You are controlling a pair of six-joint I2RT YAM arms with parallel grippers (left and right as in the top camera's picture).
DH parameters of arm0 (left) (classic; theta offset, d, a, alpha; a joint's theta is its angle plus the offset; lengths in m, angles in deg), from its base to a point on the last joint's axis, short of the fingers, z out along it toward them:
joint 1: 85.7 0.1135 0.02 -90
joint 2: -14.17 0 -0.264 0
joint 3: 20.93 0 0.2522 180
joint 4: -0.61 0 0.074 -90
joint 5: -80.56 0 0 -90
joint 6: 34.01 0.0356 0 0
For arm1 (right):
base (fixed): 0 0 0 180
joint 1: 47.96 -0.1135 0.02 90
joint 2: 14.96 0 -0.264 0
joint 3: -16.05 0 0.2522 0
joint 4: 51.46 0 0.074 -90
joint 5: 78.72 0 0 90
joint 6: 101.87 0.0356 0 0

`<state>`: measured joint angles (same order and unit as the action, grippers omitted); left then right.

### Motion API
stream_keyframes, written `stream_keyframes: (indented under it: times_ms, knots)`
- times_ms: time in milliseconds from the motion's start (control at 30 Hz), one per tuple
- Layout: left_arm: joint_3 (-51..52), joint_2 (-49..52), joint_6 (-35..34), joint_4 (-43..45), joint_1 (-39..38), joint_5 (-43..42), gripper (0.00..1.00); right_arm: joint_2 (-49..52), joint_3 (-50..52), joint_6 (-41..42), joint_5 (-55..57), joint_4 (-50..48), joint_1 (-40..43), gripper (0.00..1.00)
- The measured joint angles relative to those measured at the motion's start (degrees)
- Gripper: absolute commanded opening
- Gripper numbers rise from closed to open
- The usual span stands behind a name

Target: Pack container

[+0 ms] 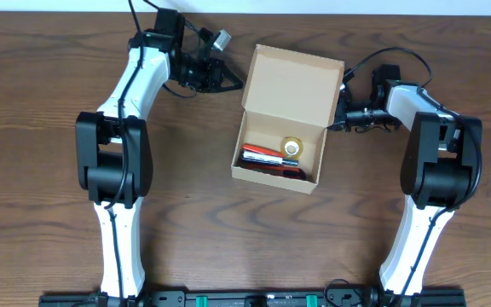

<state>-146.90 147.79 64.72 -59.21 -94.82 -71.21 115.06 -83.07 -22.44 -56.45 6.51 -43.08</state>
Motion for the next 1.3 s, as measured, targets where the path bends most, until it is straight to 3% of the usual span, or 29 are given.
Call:
stream_keyframes:
  times_ms: [367, 1300]
  knots:
    - [0.0, 0.0, -1.7, -0.2, 0.0, -0.4, 0.06, 0.0, 0.0, -4.7, -4.0, 2.7, -0.1, 0.01]
    - [0.0, 0.0, -0.9, -3.8, 0.1, -0.2, 0.06, -4.4, -1.1, -6.4, -13.9, 2.8, 4.4, 0.01]
